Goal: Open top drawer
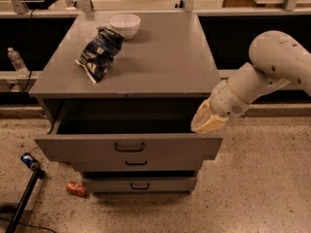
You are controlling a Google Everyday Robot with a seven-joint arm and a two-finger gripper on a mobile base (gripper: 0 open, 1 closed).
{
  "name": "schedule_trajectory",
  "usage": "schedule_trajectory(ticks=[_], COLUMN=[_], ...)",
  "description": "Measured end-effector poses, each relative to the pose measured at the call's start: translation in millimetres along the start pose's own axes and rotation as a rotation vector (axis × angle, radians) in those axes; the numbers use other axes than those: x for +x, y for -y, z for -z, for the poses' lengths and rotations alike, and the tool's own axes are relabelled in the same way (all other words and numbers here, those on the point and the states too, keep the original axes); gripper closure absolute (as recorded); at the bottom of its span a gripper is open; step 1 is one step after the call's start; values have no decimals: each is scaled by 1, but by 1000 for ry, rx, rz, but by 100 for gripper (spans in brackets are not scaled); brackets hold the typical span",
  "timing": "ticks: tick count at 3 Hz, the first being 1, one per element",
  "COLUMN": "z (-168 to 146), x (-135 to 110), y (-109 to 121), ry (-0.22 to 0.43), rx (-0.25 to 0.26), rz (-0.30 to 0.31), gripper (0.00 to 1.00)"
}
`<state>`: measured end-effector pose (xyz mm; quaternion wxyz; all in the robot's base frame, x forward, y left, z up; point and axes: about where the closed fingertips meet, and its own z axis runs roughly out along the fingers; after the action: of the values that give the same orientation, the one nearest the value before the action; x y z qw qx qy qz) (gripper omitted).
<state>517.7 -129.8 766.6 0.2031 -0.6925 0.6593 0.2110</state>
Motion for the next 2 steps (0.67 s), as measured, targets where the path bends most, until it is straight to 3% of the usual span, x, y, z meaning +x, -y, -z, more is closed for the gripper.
schedule_trajectory(ticks=[1,2], z=[-2,-4], x=[-1,-2], y=[0,1], ry=[0,-4], rx=[-3,-3], rz=[1,3], gripper=[96,100])
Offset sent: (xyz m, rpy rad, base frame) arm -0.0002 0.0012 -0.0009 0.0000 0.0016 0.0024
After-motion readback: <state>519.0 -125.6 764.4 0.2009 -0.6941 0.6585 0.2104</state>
